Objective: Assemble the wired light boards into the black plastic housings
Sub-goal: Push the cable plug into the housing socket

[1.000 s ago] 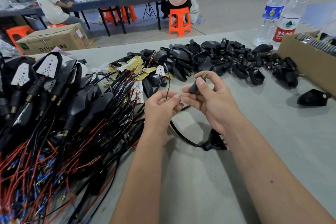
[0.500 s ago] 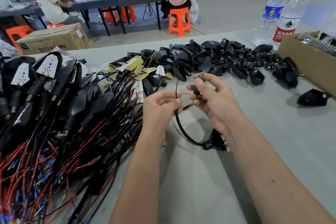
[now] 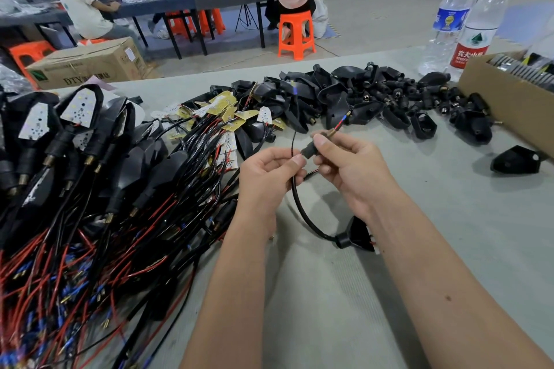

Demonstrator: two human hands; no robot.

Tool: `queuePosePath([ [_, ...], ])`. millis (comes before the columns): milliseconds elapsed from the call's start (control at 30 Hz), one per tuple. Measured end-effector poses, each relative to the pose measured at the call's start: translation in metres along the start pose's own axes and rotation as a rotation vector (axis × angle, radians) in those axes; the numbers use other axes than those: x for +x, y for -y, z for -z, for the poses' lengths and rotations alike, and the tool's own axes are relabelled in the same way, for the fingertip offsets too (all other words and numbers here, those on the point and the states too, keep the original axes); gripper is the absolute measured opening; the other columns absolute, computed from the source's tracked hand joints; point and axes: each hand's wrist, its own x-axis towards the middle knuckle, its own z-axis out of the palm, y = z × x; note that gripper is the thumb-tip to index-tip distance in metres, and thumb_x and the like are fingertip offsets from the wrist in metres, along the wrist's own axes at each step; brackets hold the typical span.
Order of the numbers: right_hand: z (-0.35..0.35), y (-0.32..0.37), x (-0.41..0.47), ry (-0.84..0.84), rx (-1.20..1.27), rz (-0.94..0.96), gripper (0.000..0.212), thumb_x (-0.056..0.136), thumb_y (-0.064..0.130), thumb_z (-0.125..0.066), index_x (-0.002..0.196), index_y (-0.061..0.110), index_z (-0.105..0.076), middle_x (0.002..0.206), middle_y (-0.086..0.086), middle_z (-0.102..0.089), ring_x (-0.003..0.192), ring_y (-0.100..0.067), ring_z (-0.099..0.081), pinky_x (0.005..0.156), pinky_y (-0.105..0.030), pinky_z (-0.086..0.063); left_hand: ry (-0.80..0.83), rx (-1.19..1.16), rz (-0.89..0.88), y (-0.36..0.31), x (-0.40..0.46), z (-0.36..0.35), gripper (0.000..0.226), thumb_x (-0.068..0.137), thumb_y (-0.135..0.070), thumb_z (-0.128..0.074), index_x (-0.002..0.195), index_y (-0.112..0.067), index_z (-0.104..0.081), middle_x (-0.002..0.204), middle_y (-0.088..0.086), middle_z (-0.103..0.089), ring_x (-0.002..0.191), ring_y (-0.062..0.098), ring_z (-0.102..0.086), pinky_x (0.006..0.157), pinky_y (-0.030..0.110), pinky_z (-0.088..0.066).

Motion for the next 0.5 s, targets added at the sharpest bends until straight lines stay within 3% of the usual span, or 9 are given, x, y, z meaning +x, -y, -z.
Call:
queuePosePath([
  [167, -0.004, 0.001, -0.003, 0.100, 0.094, -0.029, 0.009, 0.105, 0.013, -0.058, 0.106, 0.011, -0.066, 0.093, -0.015, -0.074, 0.067, -0.014, -0.066, 0.059, -0.019, -0.054, -0.053, -0.015, -0.031, 0.001, 0.000, -0.001, 0.008, 0.088, 0.000, -0.076, 0.092, -0.002, -0.070, 0.079, 0.012, -0.076, 0.068, 0.018, -0.070, 0.072, 0.029, -0.062],
  [267, -0.005, 0.003, -0.005, 0.135, 0.169, -0.044, 0.009, 0.106, 0.018, -0.054, 0.107, 0.014, -0.062, 0.091, -0.017, -0.074, 0.066, -0.017, -0.070, 0.058, -0.020, -0.055, -0.060, 0.056, -0.085, 0.000, 0.000, -0.002, 0.012, 0.089, 0.001, -0.074, 0.097, -0.008, -0.071, 0.098, 0.013, -0.078, 0.088, 0.019, -0.074, 0.087, 0.034, -0.061],
  [367, -0.008, 0.002, -0.007, 0.169, 0.139, -0.049, 0.010, 0.107, 0.022, -0.054, 0.106, 0.014, -0.060, 0.086, -0.015, -0.071, 0.068, -0.022, -0.072, 0.060, -0.023, -0.058, 0.021, -0.064, -0.131, -0.006, 0.000, -0.001, 0.033, 0.090, 0.010, -0.064, 0.115, -0.010, -0.067, 0.112, 0.009, -0.076, 0.107, 0.021, -0.073, 0.091, 0.032, -0.058],
  [500, -0.012, -0.001, -0.007, 0.131, 0.011, -0.012, 0.010, 0.108, 0.024, -0.053, 0.107, 0.015, -0.056, 0.081, -0.015, -0.066, 0.061, -0.021, -0.066, 0.060, -0.026, -0.057, 0.066, -0.206, -0.231, -0.015, 0.001, 0.002, 0.017, 0.098, -0.005, -0.062, 0.113, -0.011, -0.069, 0.094, 0.005, -0.077, 0.088, 0.017, -0.071, 0.080, 0.027, -0.057],
])
